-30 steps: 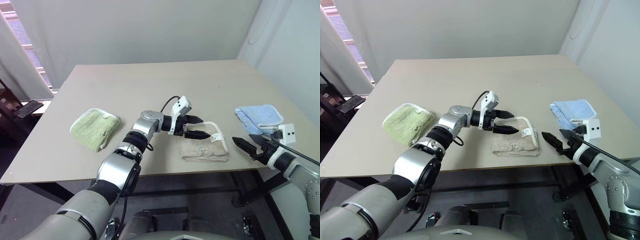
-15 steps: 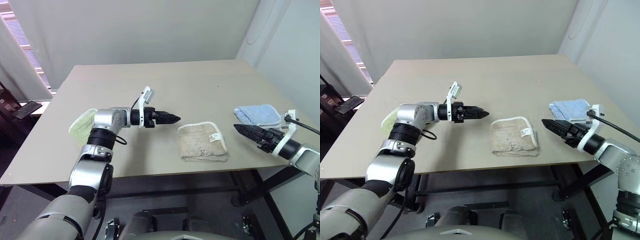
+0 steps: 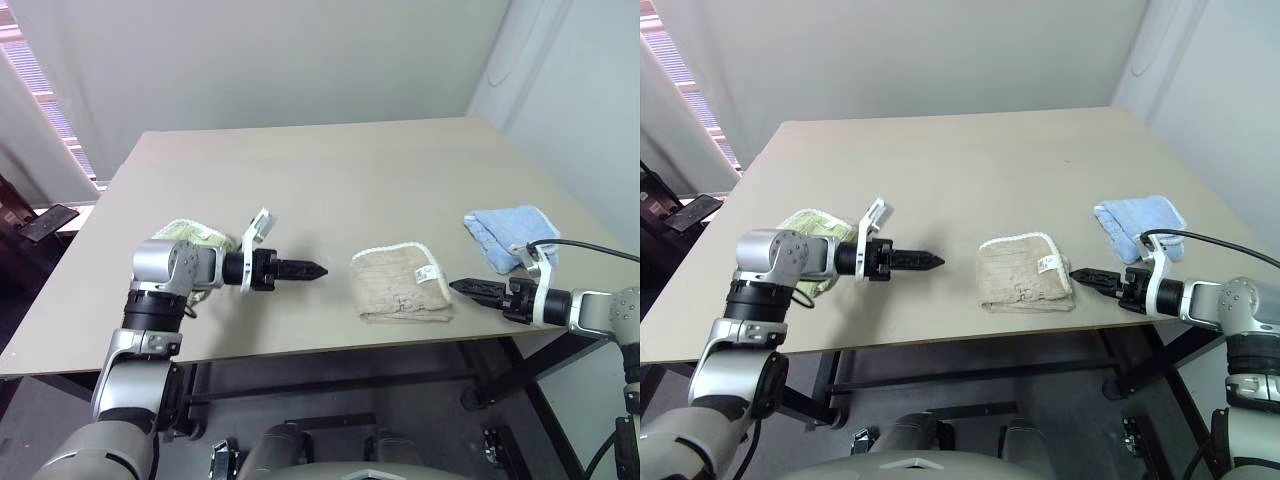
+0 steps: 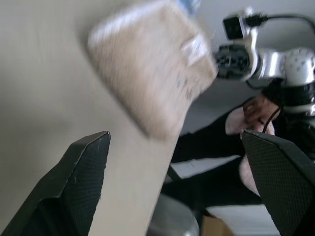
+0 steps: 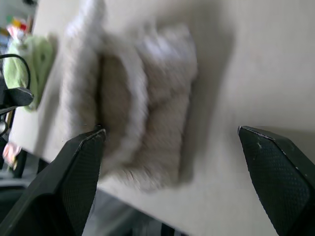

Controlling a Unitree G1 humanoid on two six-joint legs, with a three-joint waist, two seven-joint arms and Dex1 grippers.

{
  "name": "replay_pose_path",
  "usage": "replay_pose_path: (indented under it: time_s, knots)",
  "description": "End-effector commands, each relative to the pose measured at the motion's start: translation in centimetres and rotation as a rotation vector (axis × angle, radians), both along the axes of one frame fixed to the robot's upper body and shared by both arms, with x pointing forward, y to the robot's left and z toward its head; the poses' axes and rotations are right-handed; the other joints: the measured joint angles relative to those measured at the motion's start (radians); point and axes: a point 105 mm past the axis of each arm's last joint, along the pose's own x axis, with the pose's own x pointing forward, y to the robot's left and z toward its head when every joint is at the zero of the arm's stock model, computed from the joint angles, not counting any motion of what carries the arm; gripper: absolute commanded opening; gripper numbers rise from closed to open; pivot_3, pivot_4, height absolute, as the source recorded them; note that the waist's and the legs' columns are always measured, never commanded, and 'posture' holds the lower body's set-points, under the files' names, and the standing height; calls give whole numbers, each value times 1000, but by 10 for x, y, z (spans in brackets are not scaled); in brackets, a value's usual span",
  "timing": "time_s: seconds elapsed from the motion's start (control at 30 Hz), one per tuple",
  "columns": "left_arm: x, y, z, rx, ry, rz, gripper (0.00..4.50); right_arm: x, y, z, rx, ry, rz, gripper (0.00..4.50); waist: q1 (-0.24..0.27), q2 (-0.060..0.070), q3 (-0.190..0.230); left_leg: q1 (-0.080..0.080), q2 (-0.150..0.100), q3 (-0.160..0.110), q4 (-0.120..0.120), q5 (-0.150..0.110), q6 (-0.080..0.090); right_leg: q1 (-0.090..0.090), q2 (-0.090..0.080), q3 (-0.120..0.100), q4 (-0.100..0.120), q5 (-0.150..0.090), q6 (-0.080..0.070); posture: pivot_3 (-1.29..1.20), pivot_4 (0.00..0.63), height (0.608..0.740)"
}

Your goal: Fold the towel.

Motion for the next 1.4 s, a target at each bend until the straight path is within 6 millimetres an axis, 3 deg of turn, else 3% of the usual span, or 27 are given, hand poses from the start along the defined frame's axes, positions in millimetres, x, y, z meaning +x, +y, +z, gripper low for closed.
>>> replay_pose_path:
  time_s: [0.03, 0.2, 0.33, 0.4, 0.53, 0.63, 0.73, 0.77, 0.9, 0.97, 1.13, 1.27, 1.4]
  knots:
    - [-6, -6, 14, -39, -32, -17, 4470, 8, 6, 16, 28, -43, 49, 4500, -2, -1, 0, 0, 0, 0, 0, 0, 0, 0, 0, 0, 0, 0, 0, 0, 0, 736]
    - [-12, -7, 10, -30, -64, -10, 4470, 11, 10, 23, 1, -124, 93, 4500, -3, 0, 0, 1, 0, 0, 0, 0, 0, 0, 0, 0, 0, 0, 0, 0, 0, 736]
    - [-13, -9, 17, -18, -217, -14, 4470, 7, 13, 31, -70, -256, 129, 4500, 1, 0, 0, 0, 0, 0, -1, 0, 0, 0, 0, 0, 0, 0, 0, 0, 0, 736]
    - [-7, -12, 28, -21, -383, 15, 4470, 2, 14, 41, -121, -334, 154, 4500, 3, 0, 0, 0, -1, 0, -2, 0, 0, -1, 0, 0, -1, 0, 0, 0, 0, 736]
    - [-5, -19, 53, -94, -658, 31, 4470, -3, 8, 73, -248, -503, 155, 4500, 2, 1, -1, 0, -1, 1, -5, 0, 0, -1, -1, 1, -3, 0, 0, 0, 0, 736]
    - [3, -30, 49, -57, -794, 48, 4470, 0, 12, 104, -281, -648, 117, 4500, 3, 1, -1, 1, -1, 1, -7, 0, 0, -1, -1, 1, -3, 0, -1, 0, 0, 736]
    - [6, -57, 33, -53, -849, 5, 4470, 6, 39, 133, -245, -854, 123, 4500, 2, 2, -2, 2, -1, 1, -8, 0, -1, 0, -1, 1, -4, 1, -1, 0, 0, 736]
    - [8, -67, 28, -43, -883, -9, 4470, 8, 49, 135, -231, -910, 135, 4500, 2, 2, -2, 3, -1, 1, -8, 0, -1, 0, -1, 1, -4, 1, -1, 0, 0, 736]
    - [20, -100, 12, -32, -946, -33, 4470, 20, 72, 99, -226, -854, 170, 4500, 6, 0, -1, 3, -1, 1, -8, 0, 0, 1, -1, 1, -4, 1, -1, 0, 0, 736]
    - [29, -111, 1, 12, -990, -42, 4470, 27, 73, 77, -220, -798, 151, 4500, 11, 0, -1, 2, -1, 1, -7, 0, 0, 0, -1, 0, -4, 1, -1, 0, 0, 736]
    - [29, -129, -39, 109, -1044, -128, 4470, 38, 67, 23, -302, -710, 95, 4500, 28, 0, -2, 1, -2, 2, -6, 0, 0, -1, -1, 1, -5, 1, -1, 0, 0, 736]
    - [13, -138, -66, 98, -978, -195, 3556, 39, 64, -13, -341, -645, 34, 4500, 30, 1, -3, 1, -2, 2, -9, 0, 0, -2, -1, 1, -5, 2, 1, 0, 0, 736]
    - [6, -139, -76, 95, -973, -226, 2043, 34, 65, -31, -372, -624, 45, 4500, 29, 1, -4, 4, -2, 2, -8, 0, 0, 1, -1, 0, -5, 1, -1, 0, 0, 736]
